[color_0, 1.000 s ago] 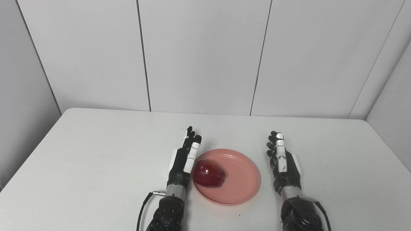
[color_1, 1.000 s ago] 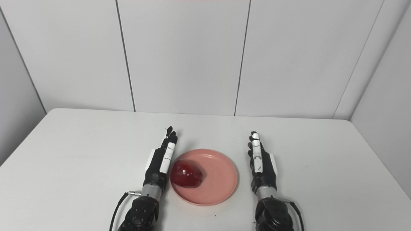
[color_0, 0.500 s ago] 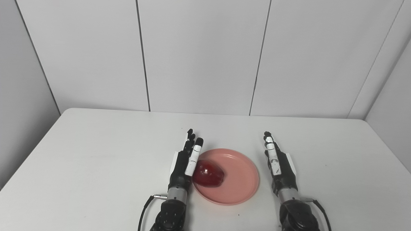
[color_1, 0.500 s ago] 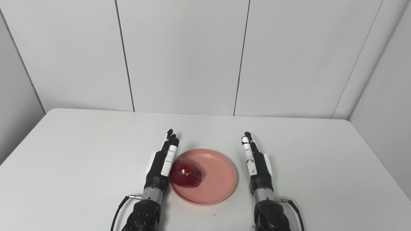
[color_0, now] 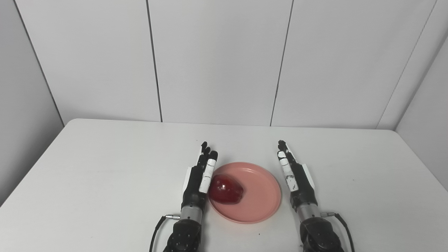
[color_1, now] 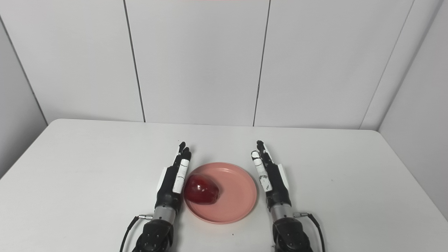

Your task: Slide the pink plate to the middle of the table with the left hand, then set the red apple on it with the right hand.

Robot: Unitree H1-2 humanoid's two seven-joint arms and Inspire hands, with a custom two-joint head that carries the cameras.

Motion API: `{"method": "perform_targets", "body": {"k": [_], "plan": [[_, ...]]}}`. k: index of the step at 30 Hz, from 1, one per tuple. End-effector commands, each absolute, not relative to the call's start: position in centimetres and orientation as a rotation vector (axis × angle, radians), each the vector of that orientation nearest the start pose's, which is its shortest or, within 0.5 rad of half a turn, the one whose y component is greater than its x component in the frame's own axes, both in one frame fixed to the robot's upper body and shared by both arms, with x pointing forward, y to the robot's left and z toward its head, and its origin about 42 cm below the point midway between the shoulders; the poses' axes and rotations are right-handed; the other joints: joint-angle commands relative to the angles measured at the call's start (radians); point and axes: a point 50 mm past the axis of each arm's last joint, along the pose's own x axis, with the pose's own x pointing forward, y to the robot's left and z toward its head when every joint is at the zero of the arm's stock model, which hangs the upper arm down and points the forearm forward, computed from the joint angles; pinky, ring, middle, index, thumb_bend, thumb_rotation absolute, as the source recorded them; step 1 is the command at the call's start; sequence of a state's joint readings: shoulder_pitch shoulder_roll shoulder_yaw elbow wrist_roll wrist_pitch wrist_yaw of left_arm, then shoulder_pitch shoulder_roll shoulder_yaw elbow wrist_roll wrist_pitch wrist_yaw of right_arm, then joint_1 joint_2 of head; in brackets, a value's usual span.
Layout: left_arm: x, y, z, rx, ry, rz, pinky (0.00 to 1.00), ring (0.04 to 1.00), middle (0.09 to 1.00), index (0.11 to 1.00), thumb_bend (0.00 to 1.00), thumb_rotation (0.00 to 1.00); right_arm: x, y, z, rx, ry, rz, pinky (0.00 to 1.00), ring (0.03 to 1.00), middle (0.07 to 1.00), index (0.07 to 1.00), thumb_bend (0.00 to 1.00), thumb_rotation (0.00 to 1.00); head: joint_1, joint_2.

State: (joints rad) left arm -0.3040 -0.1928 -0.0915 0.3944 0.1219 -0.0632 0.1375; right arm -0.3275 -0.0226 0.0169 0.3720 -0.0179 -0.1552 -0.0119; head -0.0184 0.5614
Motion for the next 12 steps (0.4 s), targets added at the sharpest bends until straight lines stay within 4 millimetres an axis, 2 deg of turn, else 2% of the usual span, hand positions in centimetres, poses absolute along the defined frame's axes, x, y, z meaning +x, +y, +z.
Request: {"method": "perform_targets", "body": {"k": [1, 5, 12], "plan": [[35.35, 8.38, 8.24, -0.038, 0.089, -0.063, 1.00, 1.000, 1.000, 1.000, 0.76, 1.00, 37.39, -18.99, 8.58, -0.027, -0.090, 0.090, 1.00, 1.000, 0.972, 0.960, 0.87, 1.00, 0.000, 0.000], [35.41, 8.49, 8.30, -0.049, 0.095, -0.062, 1.00, 1.000, 1.000, 1.000, 0.77, 1.00, 37.51, -19.05, 8.24, -0.003, -0.085, 0.087, 1.00, 1.000, 0.971, 0.955, 0.91, 1.00, 0.001, -0.001], [35.39, 8.59, 8.27, -0.061, 0.095, -0.058, 1.00, 1.000, 1.000, 1.000, 0.78, 1.00, 37.56, -19.09, 8.25, 0.008, -0.079, 0.091, 1.00, 1.000, 0.967, 0.959, 0.92, 1.00, -0.001, 0.001]]}}
